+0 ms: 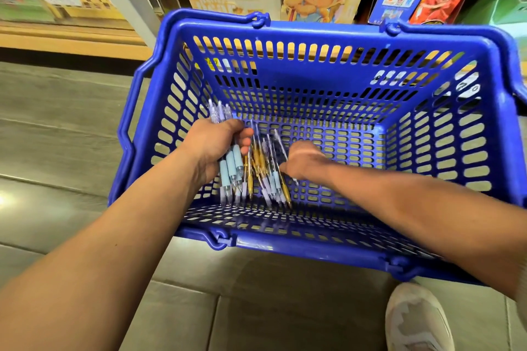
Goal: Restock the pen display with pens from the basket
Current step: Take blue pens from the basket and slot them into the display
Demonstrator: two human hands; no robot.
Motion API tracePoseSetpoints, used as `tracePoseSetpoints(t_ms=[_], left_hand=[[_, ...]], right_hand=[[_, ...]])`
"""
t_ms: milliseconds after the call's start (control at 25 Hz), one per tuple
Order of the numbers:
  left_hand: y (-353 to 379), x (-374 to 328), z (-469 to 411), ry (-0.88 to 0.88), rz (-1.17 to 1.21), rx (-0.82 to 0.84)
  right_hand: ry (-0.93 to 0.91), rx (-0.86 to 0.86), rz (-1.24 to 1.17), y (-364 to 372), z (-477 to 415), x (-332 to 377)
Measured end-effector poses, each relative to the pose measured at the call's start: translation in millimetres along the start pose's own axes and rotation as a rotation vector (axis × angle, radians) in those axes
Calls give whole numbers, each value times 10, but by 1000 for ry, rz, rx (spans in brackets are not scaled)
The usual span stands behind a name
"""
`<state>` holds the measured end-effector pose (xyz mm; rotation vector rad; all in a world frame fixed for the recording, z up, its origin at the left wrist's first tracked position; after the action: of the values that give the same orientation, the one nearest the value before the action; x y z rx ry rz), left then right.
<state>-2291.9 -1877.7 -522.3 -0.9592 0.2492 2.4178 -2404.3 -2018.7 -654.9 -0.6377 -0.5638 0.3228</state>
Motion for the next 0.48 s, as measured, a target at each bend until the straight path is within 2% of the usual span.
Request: tracePoseSetpoints(t_ms=[80,240,360,480], left_hand=[[25,12,22,-2,21,5],[50,-2,3,47,-57,-77],[109,-23,14,56,16,-80],[90,-10,-24,44,80,-100]], right_hand=[[-34,-2,-77,-203,53,75],[-301,-52,-292,-471,344,400],[-422,46,-489,-469,530,663],[-495,62,-546,-451,576,749]])
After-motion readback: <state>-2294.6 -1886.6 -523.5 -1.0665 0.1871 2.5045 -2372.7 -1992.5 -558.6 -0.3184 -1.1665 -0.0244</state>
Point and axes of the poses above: each hand's wrist, its own z-axis away from the middle knuckle, its own y-axis out of the palm, x = y × z, the point moved 4 cm from there along -z, towards the middle knuckle, and after that the axes turned 1 degree about -z, right-handed, at the moved point
